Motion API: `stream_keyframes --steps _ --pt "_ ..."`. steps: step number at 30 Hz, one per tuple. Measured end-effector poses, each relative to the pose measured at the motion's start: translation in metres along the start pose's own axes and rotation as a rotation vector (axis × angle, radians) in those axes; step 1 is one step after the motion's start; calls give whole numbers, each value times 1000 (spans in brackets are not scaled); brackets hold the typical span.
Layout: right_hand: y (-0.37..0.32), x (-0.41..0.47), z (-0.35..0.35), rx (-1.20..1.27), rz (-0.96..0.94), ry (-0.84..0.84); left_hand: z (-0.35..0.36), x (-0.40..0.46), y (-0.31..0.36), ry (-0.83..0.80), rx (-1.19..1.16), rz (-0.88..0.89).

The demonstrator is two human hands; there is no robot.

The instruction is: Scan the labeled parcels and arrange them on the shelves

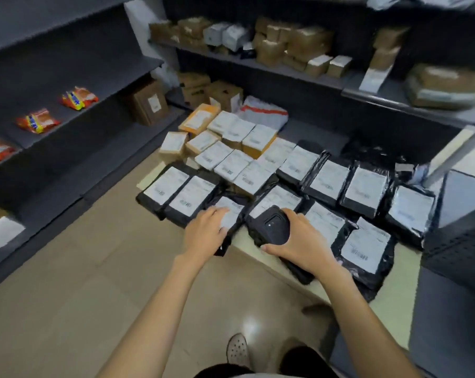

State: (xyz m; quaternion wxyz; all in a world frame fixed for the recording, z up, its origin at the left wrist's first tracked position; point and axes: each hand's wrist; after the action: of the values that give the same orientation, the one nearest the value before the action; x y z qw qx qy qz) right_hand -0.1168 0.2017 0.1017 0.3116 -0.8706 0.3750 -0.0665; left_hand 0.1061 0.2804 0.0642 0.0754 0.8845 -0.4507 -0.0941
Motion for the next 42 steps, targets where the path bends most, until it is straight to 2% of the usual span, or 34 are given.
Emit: stream_keyframes --steps 5,9,15,20,23,28,35,42 --pt "43 1 -7 50 266 123 35 56 61 -160 30 257" --pt "77 -14 -8 70 449 189 70 70 109 -272 69 388" --pt "121 -31 -14 69 634 250 121 55 168 -366 116 368" --pt "140 -44 -19 47 685 319 147 36 201 -538 183 254" --pt "146 -48 -21 46 716 324 158 34 206 -544 197 290" --pt "143 -50 -19 57 735 342 155 56 198 -510 159 463" --pt "121 -42 -16 67 774 403 155 55 181 -466 139 336" --pt "91 -38 -16 61 843 478 134 74 189 -402 -95 518"
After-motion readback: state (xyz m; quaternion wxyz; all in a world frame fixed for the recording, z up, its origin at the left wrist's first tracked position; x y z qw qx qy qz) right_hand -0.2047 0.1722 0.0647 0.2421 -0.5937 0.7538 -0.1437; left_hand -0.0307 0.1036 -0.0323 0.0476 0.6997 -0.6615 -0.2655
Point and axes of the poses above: each hand's wrist, its own x-axis towards the middle knuckle, its own z-axis out of the palm, y = z × x, and after that the axes turned 15 degrees about -z, right-handed
